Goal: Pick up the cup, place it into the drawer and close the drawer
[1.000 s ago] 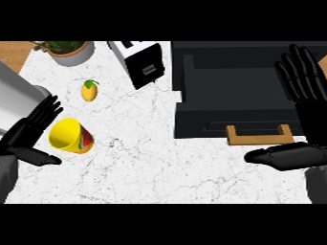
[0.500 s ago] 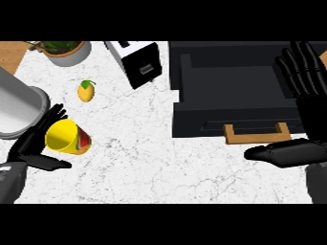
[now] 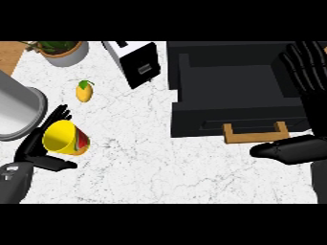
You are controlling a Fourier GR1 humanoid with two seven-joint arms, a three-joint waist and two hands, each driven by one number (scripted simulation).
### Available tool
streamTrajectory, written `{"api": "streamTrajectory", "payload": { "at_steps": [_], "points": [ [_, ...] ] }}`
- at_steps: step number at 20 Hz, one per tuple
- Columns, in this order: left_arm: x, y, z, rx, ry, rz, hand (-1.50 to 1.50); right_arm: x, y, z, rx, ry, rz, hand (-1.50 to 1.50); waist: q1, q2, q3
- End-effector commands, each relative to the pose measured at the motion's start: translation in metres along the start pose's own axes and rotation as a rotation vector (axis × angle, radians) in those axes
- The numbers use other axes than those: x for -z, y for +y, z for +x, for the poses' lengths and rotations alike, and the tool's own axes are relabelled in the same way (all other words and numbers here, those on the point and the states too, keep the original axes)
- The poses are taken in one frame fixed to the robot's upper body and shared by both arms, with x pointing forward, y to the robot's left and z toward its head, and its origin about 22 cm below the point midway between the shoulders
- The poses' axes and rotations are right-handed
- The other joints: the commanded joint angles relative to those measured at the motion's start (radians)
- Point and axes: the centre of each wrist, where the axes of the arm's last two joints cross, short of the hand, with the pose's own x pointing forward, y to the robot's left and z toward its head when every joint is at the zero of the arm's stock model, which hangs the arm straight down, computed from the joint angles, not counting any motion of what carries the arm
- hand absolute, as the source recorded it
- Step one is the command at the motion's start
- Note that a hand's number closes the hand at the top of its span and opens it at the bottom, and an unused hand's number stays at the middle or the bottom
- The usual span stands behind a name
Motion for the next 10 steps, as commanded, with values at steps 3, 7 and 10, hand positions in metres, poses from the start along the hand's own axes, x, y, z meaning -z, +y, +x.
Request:
{"api": "streamTrajectory", "payload": {
  "at_steps": [3, 7, 10],
  "points": [
    [0.011, -0.015, -0.005, -0.101, -0.119, -0.087, -1.50, 0.003, -0.001, -0.006, 0.016, 0.009, 0.006, -1.50, -0.001, 0.002, 0.000],
    [0.017, -0.020, -0.004, -0.122, -0.134, -0.110, -1.50, 0.009, 0.013, -0.001, -0.003, 0.005, 0.000, -1.50, 0.001, 0.000, 0.000],
    [0.016, -0.026, -0.009, -0.127, -0.125, -0.116, -1.50, 0.013, -0.007, 0.003, -0.015, 0.001, 0.002, -1.50, -0.005, 0.004, -0.001]
  ]
}}
